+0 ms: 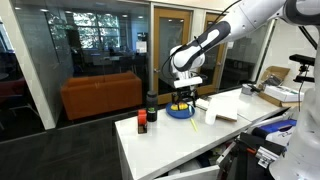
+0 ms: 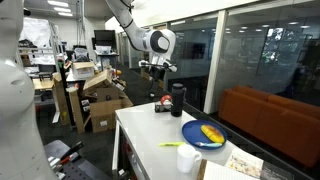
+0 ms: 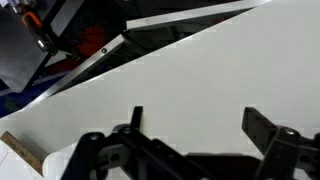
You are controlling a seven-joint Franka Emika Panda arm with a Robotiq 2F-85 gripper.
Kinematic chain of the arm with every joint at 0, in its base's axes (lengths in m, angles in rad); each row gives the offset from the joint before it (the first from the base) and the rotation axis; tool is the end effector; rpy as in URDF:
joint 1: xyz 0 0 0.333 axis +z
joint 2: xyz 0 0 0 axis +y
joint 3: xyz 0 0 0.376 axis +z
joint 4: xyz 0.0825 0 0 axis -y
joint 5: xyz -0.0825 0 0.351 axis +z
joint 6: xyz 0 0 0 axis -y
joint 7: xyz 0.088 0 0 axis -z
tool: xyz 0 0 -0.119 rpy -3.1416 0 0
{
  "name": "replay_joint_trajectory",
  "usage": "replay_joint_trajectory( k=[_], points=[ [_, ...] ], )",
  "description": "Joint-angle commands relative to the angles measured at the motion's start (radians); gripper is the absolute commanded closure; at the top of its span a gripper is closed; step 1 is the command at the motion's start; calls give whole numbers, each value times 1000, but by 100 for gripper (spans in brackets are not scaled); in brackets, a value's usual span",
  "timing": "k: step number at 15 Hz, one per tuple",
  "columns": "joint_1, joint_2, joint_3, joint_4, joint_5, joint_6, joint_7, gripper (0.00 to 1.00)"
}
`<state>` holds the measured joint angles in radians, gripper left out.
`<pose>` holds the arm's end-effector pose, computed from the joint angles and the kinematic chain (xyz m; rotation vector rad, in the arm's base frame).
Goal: Pick the marker and put it in the cup
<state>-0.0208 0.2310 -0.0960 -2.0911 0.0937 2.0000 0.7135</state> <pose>0.5226 -0.0526 0.3607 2.7667 -1.3095 -0.4981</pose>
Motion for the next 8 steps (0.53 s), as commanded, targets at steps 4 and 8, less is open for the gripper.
replay_joint_trajectory(
  k=[4,8],
  points=[
    [-45,-39,-46,-150,76,156,6,0],
    [-62,-64,-70,-208,109,205,27,0]
  ],
)
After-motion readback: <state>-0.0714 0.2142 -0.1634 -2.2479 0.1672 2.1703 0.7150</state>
